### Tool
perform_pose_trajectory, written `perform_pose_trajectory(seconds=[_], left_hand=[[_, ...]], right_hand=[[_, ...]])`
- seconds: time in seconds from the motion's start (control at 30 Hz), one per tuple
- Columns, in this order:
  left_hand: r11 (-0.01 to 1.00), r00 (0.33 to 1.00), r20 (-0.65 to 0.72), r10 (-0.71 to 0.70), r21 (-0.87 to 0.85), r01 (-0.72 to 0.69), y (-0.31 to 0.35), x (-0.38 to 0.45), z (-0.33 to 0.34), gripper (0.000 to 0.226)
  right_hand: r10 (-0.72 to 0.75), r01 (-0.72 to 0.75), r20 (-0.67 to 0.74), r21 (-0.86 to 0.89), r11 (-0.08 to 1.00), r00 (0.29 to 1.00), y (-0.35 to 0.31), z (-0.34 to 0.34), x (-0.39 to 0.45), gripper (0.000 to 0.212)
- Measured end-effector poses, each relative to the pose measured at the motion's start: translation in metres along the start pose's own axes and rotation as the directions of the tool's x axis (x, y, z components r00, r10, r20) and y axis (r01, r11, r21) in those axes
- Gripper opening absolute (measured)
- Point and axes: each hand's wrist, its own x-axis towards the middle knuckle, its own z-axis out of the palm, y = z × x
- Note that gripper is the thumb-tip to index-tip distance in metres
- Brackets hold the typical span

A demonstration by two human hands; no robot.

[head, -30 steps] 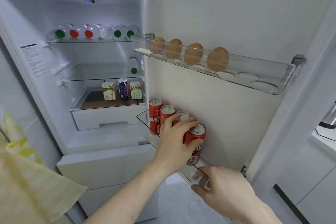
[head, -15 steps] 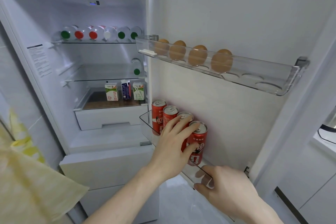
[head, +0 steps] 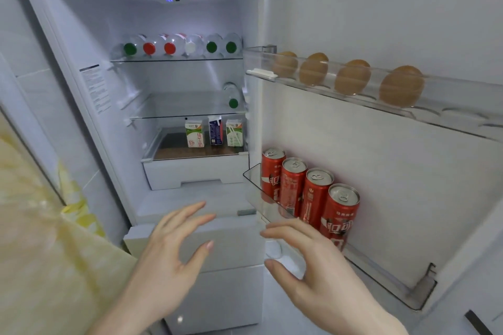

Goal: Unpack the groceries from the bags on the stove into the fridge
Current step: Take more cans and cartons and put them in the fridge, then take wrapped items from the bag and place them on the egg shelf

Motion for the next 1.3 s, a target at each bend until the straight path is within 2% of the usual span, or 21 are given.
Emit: perform_pose_trajectory(seconds=[0.2, 0.37, 0.5, 0.67, 0.77, 0.87, 1.0, 1.1, 1.2, 1.3], left_hand=[[0.983, 0.984, -0.079, -0.162, 0.069, 0.168, -0.057, -0.039, -0.052, 0.041], [0.937, 0.945, -0.113, -0.308, 0.134, 0.321, -0.094, -0.091, -0.088, 0.047], [0.876, 0.888, -0.184, -0.422, 0.17, 0.452, -0.109, -0.14, -0.107, 0.048], [0.742, 0.739, -0.339, -0.583, 0.15, 0.654, -0.106, -0.197, -0.117, 0.049], [0.617, 0.602, -0.451, -0.659, 0.133, 0.775, -0.09, -0.228, -0.115, 0.051], [0.422, 0.406, -0.543, -0.735, 0.103, 0.901, -0.06, -0.255, -0.104, 0.056], [0.158, 0.151, -0.639, -0.754, 0.046, 0.986, -0.006, -0.293, -0.078, 0.067], [-0.066, -0.054, -0.671, -0.74, -0.007, 0.998, 0.045, -0.316, -0.057, 0.074], [-0.221, -0.231, -0.706, -0.669, -0.107, 0.969, 0.103, -0.332, -0.04, 0.075], [-0.35, -0.415, -0.72, -0.556, -0.25, 0.903, 0.168, -0.351, -0.021, 0.073]], right_hand=[[-0.131, 0.115, 0.169, 0.101, 0.988, 0.977, -0.038, 0.059, 0.06, 0.033], [-0.261, 0.226, 0.347, 0.138, 0.964, 0.901, -0.077, 0.12, 0.105, 0.037], [-0.38, 0.335, 0.488, 0.18, 0.925, 0.786, -0.111, 0.168, 0.13, 0.043], [-0.5, 0.433, 0.658, 0.28, 0.857, 0.564, -0.15, 0.214, 0.156, 0.05], [-0.565, 0.494, 0.719, 0.347, 0.797, 0.406, -0.171, 0.242, 0.168, 0.055], [-0.63, 0.571, 0.745, 0.425, 0.702, 0.219, -0.19, 0.266, 0.172, 0.06], [-0.668, 0.615, 0.744, 0.537, 0.577, -0.022, -0.212, 0.287, 0.157, 0.063], [-0.649, 0.641, 0.731, 0.605, 0.473, -0.212, -0.23, 0.299, 0.125, 0.066], [-0.602, 0.651, 0.686, 0.681, 0.335, -0.407, -0.252, 0.302, 0.078, 0.066], [-0.56, 0.593, 0.596, 0.776, 0.217, -0.575, -0.277, 0.292, 0.019, 0.063]])
